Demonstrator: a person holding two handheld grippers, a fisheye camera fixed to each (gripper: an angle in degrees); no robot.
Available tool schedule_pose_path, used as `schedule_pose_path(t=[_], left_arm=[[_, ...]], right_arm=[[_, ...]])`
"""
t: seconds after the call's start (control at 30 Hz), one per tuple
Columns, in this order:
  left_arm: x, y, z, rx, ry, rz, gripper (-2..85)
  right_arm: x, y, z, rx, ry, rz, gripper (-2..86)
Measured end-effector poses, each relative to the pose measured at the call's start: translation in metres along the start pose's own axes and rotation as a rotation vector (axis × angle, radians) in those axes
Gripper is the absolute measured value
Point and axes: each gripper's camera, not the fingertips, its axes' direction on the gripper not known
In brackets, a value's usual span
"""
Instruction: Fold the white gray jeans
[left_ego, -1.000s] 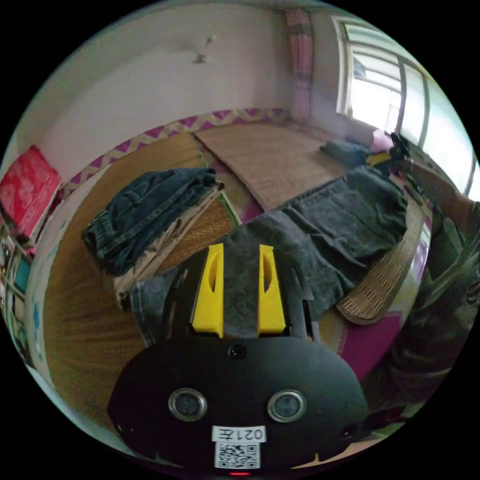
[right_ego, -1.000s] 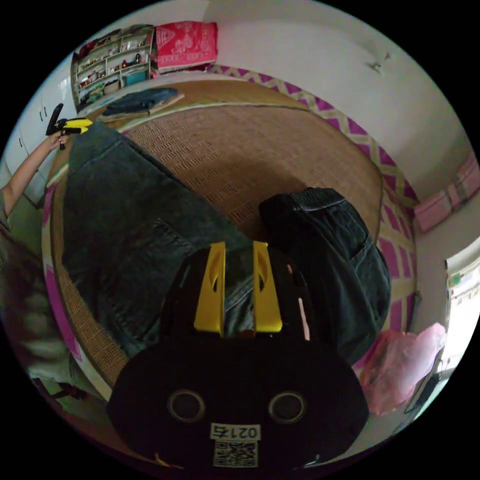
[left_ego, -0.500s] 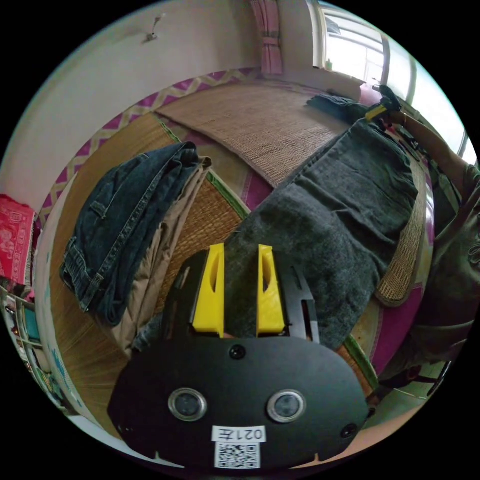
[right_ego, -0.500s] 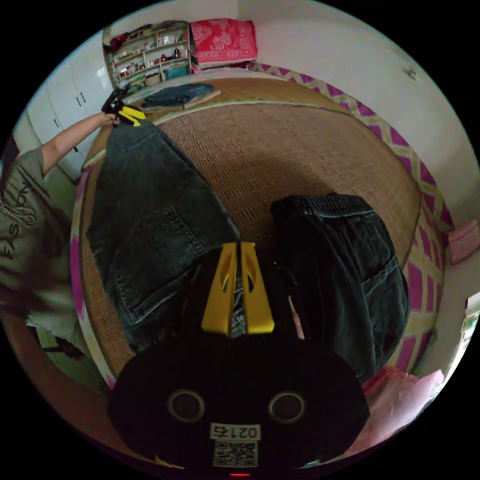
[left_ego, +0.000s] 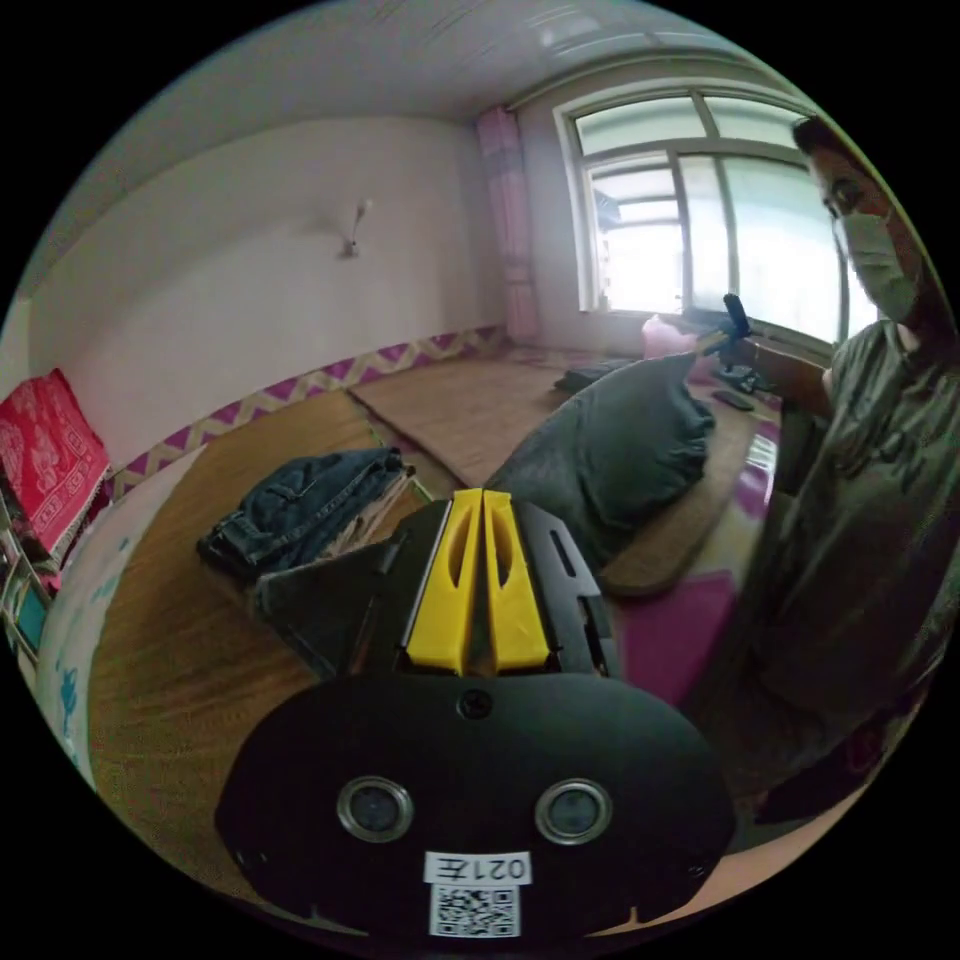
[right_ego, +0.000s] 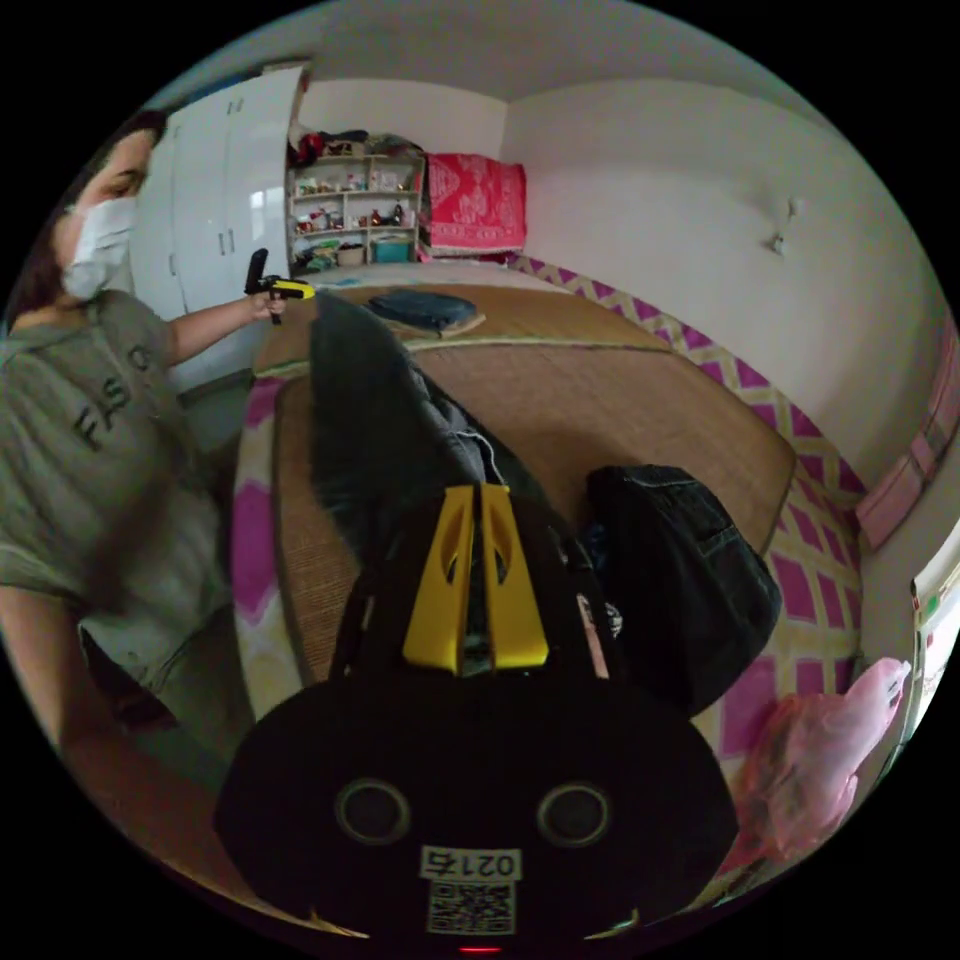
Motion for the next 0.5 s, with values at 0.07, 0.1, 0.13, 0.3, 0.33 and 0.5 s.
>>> schedule_pose_path(t=[0.07, 0.1, 0.13, 0.3, 0.33, 0.5], left_arm=[[0.019, 0.023, -0.028, -0.015, 0.026, -0.017, -1.0], [0.031, 0.039, -0.039, -0.031, 0.058, -0.034, -1.0], [0.036, 0.047, -0.042, -0.039, 0.073, -0.049, -1.0], [0.059, 0.124, -0.029, -0.152, 0.066, -0.239, -1.0], [0.059, 0.132, -0.028, -0.149, 0.064, -0.262, -1.0], [0.052, 0.152, -0.049, -0.118, 0.12, -0.393, -0.9]], right_arm=[[-0.034, 0.022, -0.028, 0.009, -0.027, -0.019, -0.9], [-0.054, 0.038, -0.04, -0.003, -0.06, -0.024, -0.9], [-0.064, 0.046, -0.043, -0.014, -0.076, -0.022, -0.9], [-0.114, 0.114, -0.003, -0.187, -0.191, 0.089, -0.9], [-0.117, 0.12, 0.007, -0.213, -0.199, 0.106, -0.9], [-0.115, 0.146, 0.007, -0.174, -0.177, 0.226, -0.8]])
